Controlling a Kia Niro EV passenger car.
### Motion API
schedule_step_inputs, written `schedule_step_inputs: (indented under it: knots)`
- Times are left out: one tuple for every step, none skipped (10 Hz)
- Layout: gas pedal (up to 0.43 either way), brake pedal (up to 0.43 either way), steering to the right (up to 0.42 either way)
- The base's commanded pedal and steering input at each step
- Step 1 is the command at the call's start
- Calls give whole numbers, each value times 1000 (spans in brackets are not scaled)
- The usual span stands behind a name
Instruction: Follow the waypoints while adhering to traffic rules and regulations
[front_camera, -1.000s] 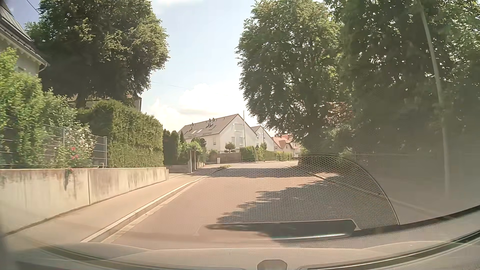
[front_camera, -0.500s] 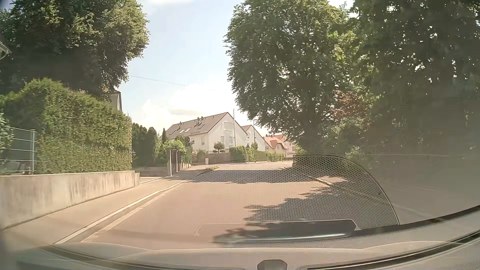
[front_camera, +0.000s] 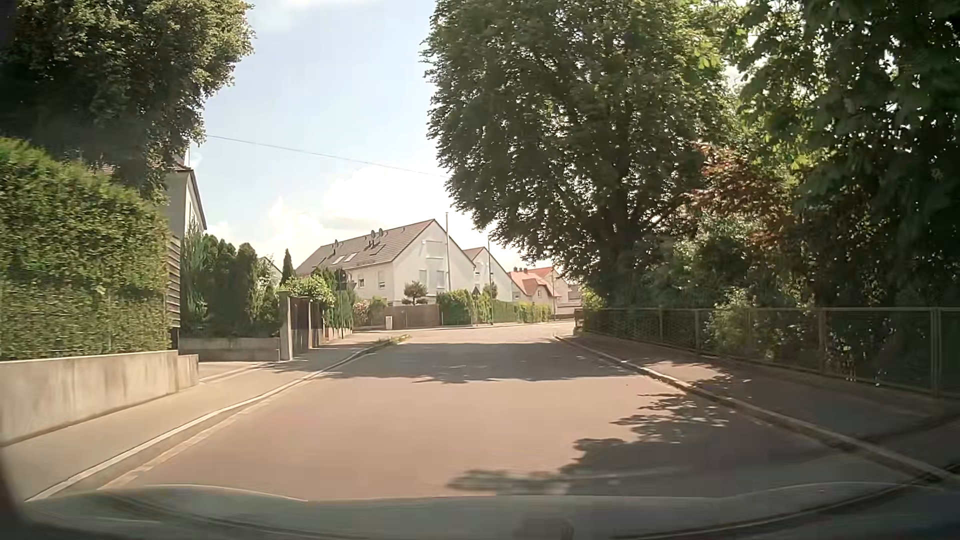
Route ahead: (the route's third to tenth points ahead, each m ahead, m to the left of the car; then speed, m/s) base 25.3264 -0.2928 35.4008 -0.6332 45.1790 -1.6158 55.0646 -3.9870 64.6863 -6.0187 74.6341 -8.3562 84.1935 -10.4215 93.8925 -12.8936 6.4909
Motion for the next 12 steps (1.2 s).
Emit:
schedule_step_inputs:
  knots:
    - [189, 0, 26]
    - [189, 0, 24]
    - [189, 0, 23]
    - [189, 0, 22]
    - [189, 0, 21]
    - [189, 0, 18]
    - [189, 0, 15]
    - [189, 0, 15]
    - [189, 0, 11]
    - [189, 0, 6]
    - [189, 0, 0]
    - [189, 0, -4]
